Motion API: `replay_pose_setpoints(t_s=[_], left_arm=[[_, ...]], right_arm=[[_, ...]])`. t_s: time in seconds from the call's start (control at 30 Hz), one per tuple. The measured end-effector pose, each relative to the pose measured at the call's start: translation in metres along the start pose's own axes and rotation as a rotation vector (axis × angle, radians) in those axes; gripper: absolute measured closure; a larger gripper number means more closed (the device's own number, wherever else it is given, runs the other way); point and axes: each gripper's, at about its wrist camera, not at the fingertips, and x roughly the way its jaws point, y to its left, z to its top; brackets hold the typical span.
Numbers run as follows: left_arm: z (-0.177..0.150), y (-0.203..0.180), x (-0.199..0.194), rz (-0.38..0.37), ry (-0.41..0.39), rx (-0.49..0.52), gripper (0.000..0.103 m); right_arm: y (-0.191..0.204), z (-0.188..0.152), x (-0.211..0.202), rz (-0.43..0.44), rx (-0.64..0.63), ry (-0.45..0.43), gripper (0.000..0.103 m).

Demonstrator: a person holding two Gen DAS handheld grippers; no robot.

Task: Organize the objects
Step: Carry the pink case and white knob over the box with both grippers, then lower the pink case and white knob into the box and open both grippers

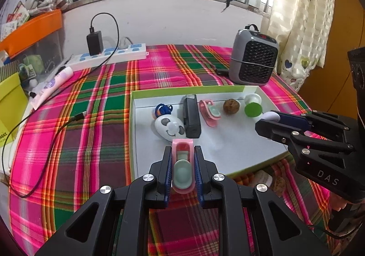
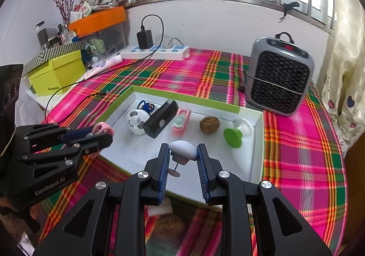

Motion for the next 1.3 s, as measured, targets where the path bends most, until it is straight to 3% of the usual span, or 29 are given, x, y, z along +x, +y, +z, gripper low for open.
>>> replay_pose_setpoints(t_s=[0.8,1.3], left_arm=[[0.005,0.014,0.040,0.014,0.055,-0.020,0.087],[0.005,0.009,0.046,0.022,0.054,-0.002,0.087]], right_arm=[[-0.003,0.015,0.056,0.049,0.008,0.083,0.078],[0.000,0.014,0.066,0.043,0.003,0.106,0.077]])
